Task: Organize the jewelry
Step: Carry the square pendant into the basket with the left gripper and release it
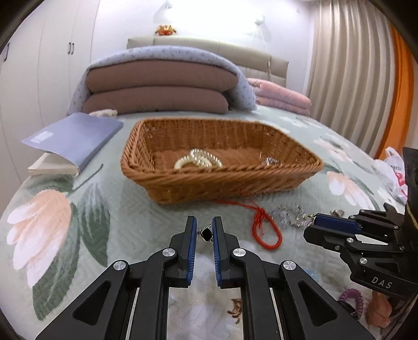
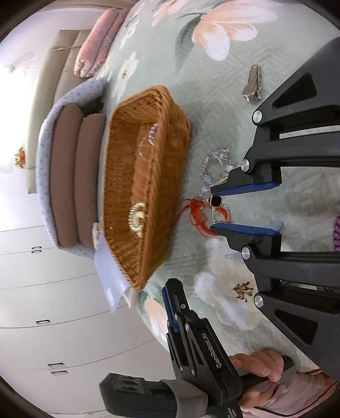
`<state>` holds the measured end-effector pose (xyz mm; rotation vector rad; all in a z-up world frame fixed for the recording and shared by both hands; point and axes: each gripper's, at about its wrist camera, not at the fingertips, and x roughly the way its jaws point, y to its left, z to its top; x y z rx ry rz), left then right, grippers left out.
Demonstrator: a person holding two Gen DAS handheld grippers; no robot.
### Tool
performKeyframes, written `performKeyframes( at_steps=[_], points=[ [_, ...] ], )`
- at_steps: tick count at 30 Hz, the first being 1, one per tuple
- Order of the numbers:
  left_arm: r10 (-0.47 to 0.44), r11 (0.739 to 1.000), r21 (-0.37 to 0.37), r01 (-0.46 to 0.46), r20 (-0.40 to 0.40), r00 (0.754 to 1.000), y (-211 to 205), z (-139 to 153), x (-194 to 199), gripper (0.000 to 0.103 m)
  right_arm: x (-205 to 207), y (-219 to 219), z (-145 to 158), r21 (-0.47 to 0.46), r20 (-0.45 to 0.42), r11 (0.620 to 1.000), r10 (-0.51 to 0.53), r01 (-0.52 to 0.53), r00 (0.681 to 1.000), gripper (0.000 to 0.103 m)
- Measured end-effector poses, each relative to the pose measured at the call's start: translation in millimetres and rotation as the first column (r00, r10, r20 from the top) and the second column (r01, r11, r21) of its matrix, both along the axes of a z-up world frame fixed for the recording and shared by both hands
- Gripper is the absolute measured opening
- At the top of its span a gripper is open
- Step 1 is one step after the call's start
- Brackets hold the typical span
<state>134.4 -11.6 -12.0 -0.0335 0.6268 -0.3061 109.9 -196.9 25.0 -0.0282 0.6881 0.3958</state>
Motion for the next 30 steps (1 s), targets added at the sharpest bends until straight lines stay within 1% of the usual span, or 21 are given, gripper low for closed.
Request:
performKeyframes(
  at_steps=[2, 4, 7, 9, 11, 15, 18, 20, 23, 27, 30],
  points=[
    [-0.009, 1.0, -0.028, 0.009, 0.031, 0.999, 3.6, 6.8, -4.8, 0.012, -0.2, -2.0, 4.4, 0.006, 0.016, 1.0, -0.012, 0.012, 1.0, 0.024],
    [-0.028, 0.996, -0.081, 0.032, 0.048, 0.998, 10.9, 14.7, -7.7, 0.012, 1.7, -5.2, 9.2, 0.012, 0.023, 0.999, -0.032, 0.032, 0.999, 0.024],
    [-0.046, 0.982, -0.182, 0.054, 0.048, 0.998, 24.1, 26.9, -6.0, 0.012, 7.3, -12.5, 22.9, 0.04, 0.037, 0.997, -0.064, 0.063, 0.997, 0.024],
    [-0.048, 0.971, -0.234, 0.058, 0.05, 0.998, 32.5, 36.8, -1.6, 0.012, 13.8, -15.2, 34.2, 0.053, 0.051, 0.995, -0.082, 0.079, 0.995, 0.024],
    [-0.045, 0.964, -0.258, 0.057, 0.053, 0.998, 36.6, 45.4, 4.8, 0.012, 23.8, -16.3, 46.0, 0.072, 0.057, 0.994, -0.091, 0.087, 0.994, 0.024],
    [-0.02, 0.969, -0.246, 0.035, 0.062, 0.998, 33.9, 63.7, 33.2, 0.012, 59.5, -8.0, 63.5, 0.083, 0.066, 0.991, -0.109, 0.103, 0.992, 0.024],
    [0.001, 0.967, -0.255, 0.008, 0.034, 0.999, 24.2, 67.1, 65.1, 0.012, 99.5, -0.8, 58.6, 0.093, 0.025, 0.988, -0.124, 0.122, 0.992, 0.024],
    [0.011, 0.968, -0.25, -0.007, 0.014, 1.0, 17.2, 62.7, 86.6, 0.012, 125.0, 0.5, 47.9, 0.117, -0.016, 0.985, -0.125, 0.127, 0.992, 0.024],
    [0.016, 0.97, -0.242, -0.02, -0.018, 1.0, 13.2, 46.2, 110.8, 0.012, 144.3, 1.8, 30.7, 0.12, -0.05, 0.984, -0.126, 0.131, 0.991, 0.024],
    [0.016, 0.974, -0.224, -0.03, -0.063, 0.998, 13.9, 26.7, 124.6, 0.012, 154.0, 1.9, 10.4, 0.125, -0.117, 0.985, -0.106, 0.121, 0.987, 0.024],
    [0.012, 0.977, -0.21, -0.03, -0.087, 0.996, 11.4, 18.8, 129.9, 0.012, 153.4, 3.3, 9.3, 0.127, -0.124, 0.985, -0.103, 0.118, 0.987, 0.025]
  ],
)
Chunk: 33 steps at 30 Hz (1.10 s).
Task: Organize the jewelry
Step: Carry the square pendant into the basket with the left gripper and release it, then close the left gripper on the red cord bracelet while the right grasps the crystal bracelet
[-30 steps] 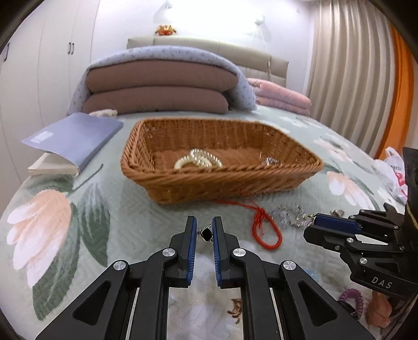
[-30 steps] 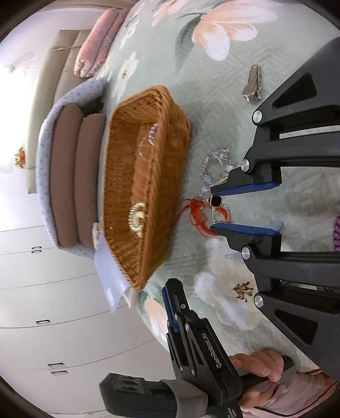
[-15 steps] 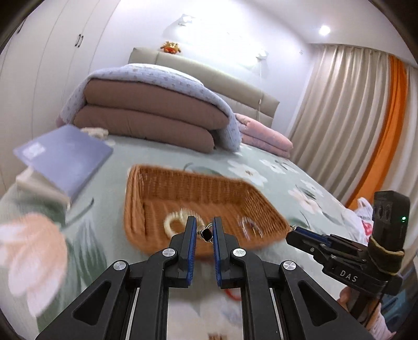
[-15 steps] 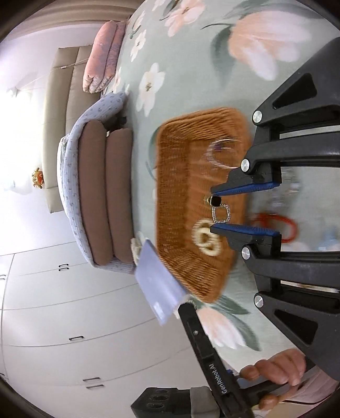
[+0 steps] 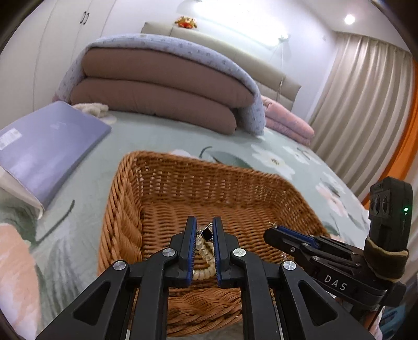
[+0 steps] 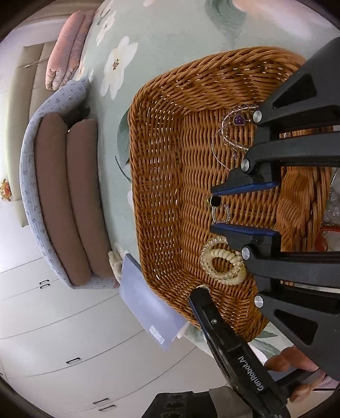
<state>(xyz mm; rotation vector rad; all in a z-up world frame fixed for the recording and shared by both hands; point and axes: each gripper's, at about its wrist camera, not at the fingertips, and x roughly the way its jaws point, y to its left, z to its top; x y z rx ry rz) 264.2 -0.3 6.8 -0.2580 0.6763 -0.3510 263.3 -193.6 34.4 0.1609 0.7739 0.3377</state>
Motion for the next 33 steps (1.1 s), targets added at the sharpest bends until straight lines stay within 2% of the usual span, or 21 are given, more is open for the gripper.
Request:
performKeyframes(
  at_steps=[3, 6, 8, 14, 16, 18, 20, 26, 33],
  points=[
    [0.001, 1.0, 0.014, -0.001, 0.014, 1.0, -2.9, 2.5, -3.6, 0.013, -3.0, -3.8, 3.6, 0.031, 0.013, 1.0, -0.001, 0.001, 1.0, 0.025],
    [-0.017, 1.0, -0.012, 0.017, 0.009, 1.0, -2.1, 4.1, -4.8, 0.02, -3.4, -8.5, 5.8, 0.041, 0.021, 0.999, -0.013, 0.013, 1.0, 0.025],
    [-0.011, 1.0, -0.004, 0.011, 0.017, 1.0, -1.9, 4.2, -7.2, 0.023, -2.7, -10.8, 4.9, 0.052, 0.016, 0.999, -0.012, 0.012, 1.0, 0.025],
    [-0.015, 1.0, 0.012, 0.014, 0.033, 0.999, -4.9, 6.3, -12.6, 0.029, -5.8, -2.2, 5.6, 0.017, 0.03, 1.0, 0.008, -0.008, 1.0, 0.025],
    [-0.019, 1.0, 0.005, 0.018, 0.03, 0.999, -4.5, 6.3, -13.1, 0.036, -7.8, 2.2, 5.9, -0.008, 0.039, 1.0, 0.009, -0.009, 0.999, 0.025],
    [-0.018, 1.0, -0.005, 0.018, 0.03, 0.999, -2.9, 6.7, -13.9, 0.044, -7.7, 4.9, 4.4, -0.023, 0.036, 1.0, 0.012, -0.011, 0.999, 0.04],
    [-0.011, 1.0, -0.01, 0.012, 0.037, 0.999, -1.0, 7.8, -15.3, 0.045, -7.4, 5.0, 3.0, -0.025, 0.033, 1.0, 0.007, -0.007, 0.999, 0.045],
    [-0.006, 1.0, -0.018, 0.007, 0.041, 0.999, 1.9, 9.0, -16.3, 0.045, -8.6, 0.2, 5.1, -0.01, 0.039, 1.0, -0.002, 0.003, 0.999, 0.045],
    [0.006, 1.0, -0.023, -0.004, 0.067, 0.998, 7.3, 14.7, -29.2, 0.045, -31.8, -10.0, 26.7, -0.018, 0.112, 0.998, -0.064, 0.067, 0.992, 0.045]
  ],
)
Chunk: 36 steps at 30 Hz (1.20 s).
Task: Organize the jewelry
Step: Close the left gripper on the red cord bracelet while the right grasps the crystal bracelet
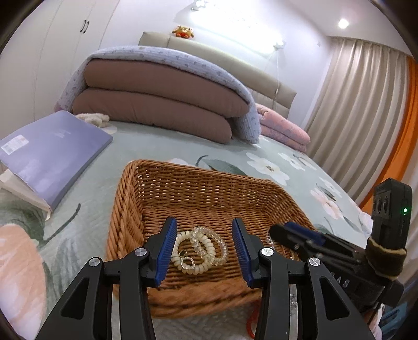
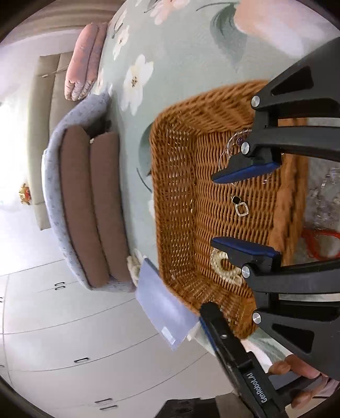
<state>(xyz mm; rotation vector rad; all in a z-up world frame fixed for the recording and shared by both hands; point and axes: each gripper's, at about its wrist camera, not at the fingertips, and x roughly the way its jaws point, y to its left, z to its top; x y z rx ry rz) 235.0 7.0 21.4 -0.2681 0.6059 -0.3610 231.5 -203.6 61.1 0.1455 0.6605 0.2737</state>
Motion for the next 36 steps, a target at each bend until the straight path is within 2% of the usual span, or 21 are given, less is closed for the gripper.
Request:
performKeyframes(
  at_steps=[3, 7, 15, 21, 26, 32, 36],
  points=[
    [-0.028, 0.999, -0.039, 0.028, 0.006, 1.0, 4.3, 5.2, -17.6, 0.045, -21.6, -8.0, 14.0, 0.022, 0.015, 1.0, 0.002, -0.002, 1.0, 0.045],
    [-0.074, 0.996, -0.048, 0.074, 0.003, 0.997, 3.1, 9.8, -46.4, 0.045, -54.7, -21.9, 26.2, 0.024, 0.026, 1.0, 0.003, -0.004, 1.0, 0.045],
    [-0.2, 0.98, -0.009, 0.2, -0.058, 0.978, -24.9, -10.0, -81.9, 0.045, -108.2, -64.1, 24.9, 0.03, 0.03, 1.0, -0.001, 0.0, 1.0, 0.045],
    [-0.203, 0.977, 0.035, 0.209, -0.127, 0.971, -44.8, -28.9, -75.4, 0.045, -105.5, -77.3, 4.0, 0.041, -0.032, 0.999, 0.012, -0.011, 0.999, 0.045],
    [-0.212, 0.972, 0.063, 0.228, -0.198, 0.957, -55.2, -46.7, -64.8, 0.036, -89.7, -53.4, -14.5, 0.019, -0.101, 0.997, 0.07, -0.068, 0.992, 0.045],
    [-0.226, 0.966, 0.075, 0.249, -0.23, 0.946, -61.5, -54.6, -58.4, 0.036, -73.9, -30.0, -34.8, -0.042, -0.154, 0.996, 0.076, -0.083, 0.985, 0.045],
    [-0.215, 0.961, 0.117, 0.25, -0.251, 0.944, -70.4, -59.5, -51.5, 0.036, -64.0, -30.6, -51.3, -0.066, -0.194, 0.996, 0.05, -0.064, 0.98, 0.027]
  ],
)
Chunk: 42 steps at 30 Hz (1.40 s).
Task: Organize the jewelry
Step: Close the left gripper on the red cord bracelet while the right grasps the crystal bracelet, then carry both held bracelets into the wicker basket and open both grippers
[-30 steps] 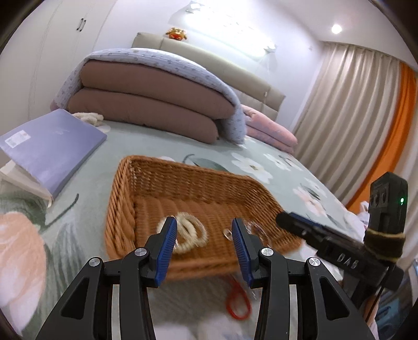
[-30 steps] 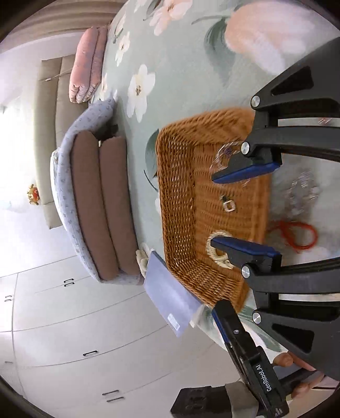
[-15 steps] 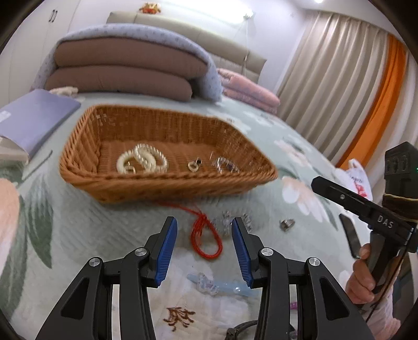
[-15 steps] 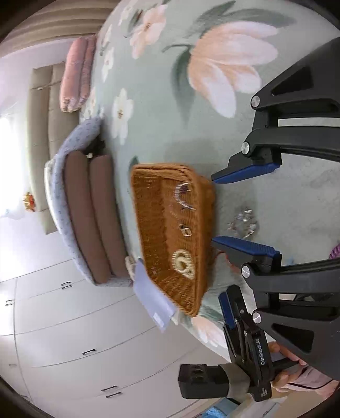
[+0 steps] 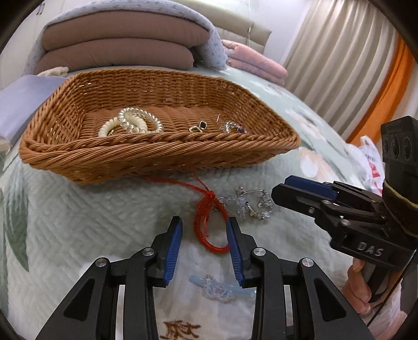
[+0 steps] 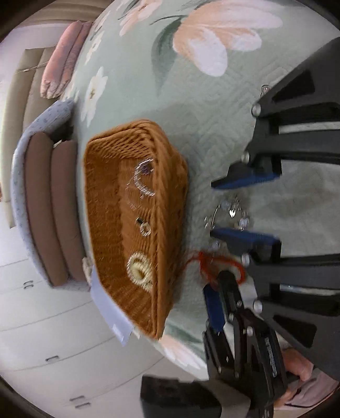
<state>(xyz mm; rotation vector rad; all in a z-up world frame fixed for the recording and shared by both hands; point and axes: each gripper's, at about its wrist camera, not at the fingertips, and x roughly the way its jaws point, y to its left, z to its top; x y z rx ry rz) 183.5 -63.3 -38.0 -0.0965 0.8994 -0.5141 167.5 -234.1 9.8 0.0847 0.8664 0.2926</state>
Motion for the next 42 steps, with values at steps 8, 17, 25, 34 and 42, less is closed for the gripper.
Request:
performKeyframes(
  at_steps=[8, 17, 25, 34, 42],
  points=[
    [0.007, 0.998, 0.058, -0.008, 0.021, 1.0, -12.7, -2.5, 2.6, 0.034, 11.5, 3.6, -11.3, -0.024, -0.037, 1.0, 0.002, -0.003, 0.999, 0.027],
    [-0.003, 0.991, 0.133, -0.005, 0.064, 0.998, -26.1, -2.3, 0.9, 0.006, 15.8, 17.2, -16.7, -0.095, -0.046, 0.995, 0.012, -0.017, 0.999, 0.012],
    [-0.012, 0.998, 0.063, 0.006, 0.091, 0.996, -12.4, 4.2, -9.1, 0.004, 5.5, 17.6, -11.1, -0.03, -0.035, 0.996, 0.085, -0.086, 0.996, 0.011],
    [-0.027, 0.999, -0.029, 0.033, 0.194, 0.981, 5.7, 26.9, -38.2, 0.004, -20.1, -0.2, 9.8, 0.08, 0.017, 0.99, 0.113, -0.114, 0.993, 0.011],
    [0.002, 0.995, -0.096, 0.024, 0.261, 0.965, 22.9, 49.5, -50.6, 0.004, -39.6, -7.4, 33.3, 0.12, 0.083, 0.983, 0.126, -0.136, 0.989, 0.011]
  ],
)
